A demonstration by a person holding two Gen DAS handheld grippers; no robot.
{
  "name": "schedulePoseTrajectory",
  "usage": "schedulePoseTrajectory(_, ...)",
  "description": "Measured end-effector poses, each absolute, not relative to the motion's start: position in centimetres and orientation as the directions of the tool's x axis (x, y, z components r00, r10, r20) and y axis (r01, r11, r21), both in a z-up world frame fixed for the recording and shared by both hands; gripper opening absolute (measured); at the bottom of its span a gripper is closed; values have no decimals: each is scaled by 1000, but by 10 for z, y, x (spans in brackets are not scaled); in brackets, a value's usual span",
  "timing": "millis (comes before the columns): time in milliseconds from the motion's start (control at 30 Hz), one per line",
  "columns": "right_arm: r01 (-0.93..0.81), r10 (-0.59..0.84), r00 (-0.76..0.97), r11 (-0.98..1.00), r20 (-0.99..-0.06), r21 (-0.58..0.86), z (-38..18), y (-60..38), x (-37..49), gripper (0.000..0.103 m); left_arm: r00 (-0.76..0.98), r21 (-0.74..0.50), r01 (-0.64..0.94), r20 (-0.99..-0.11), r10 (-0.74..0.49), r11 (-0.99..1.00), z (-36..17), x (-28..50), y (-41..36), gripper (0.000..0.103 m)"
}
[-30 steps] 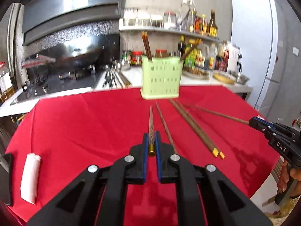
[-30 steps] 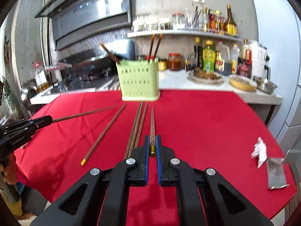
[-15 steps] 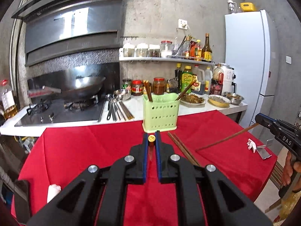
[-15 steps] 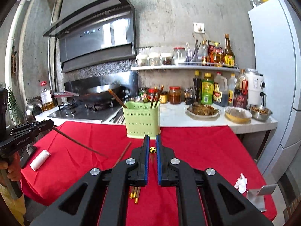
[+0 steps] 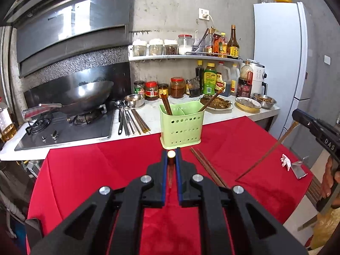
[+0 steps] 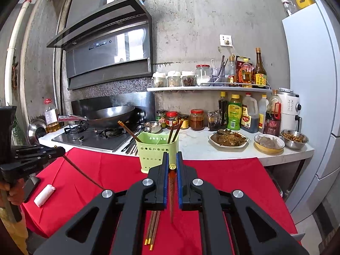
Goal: Organize utensils
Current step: 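Lift the left tool's chopstick upright while the right tool raises its chopstick toward the holder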
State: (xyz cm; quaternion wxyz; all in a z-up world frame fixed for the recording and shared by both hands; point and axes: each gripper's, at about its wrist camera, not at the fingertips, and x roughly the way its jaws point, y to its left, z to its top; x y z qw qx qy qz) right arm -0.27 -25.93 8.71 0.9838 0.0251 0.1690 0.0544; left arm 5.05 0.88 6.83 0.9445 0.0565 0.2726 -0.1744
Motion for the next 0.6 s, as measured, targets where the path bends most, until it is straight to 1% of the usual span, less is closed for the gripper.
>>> schedulePoseTrajectory(200,-90,112,935,993,-335,82,90,-265,17,7,780,6,373,-544,-310,928,69,71,1,7)
schedulePoseTrajectory(367,-81,108,932,993,-347,91,92,-269,33,7,777,30,394,-545,-315,919,80,75,-4,7)
schedulePoseTrajectory(433,-80,105,933,993,-344,85,92,-268,35,7,771,52,395,-562,-300,917,84,74,-2,7)
schedulePoseTrajectory(533,-80,102,935,994,-339,79,92,-267,37,7,743,48,398,-602,-291,916,85,76,4,7)
schedulePoseTrajectory(600,-82,103,935,994,-339,78,92,-266,40,7,742,53,395,-607,-285,917,84,79,6,7)
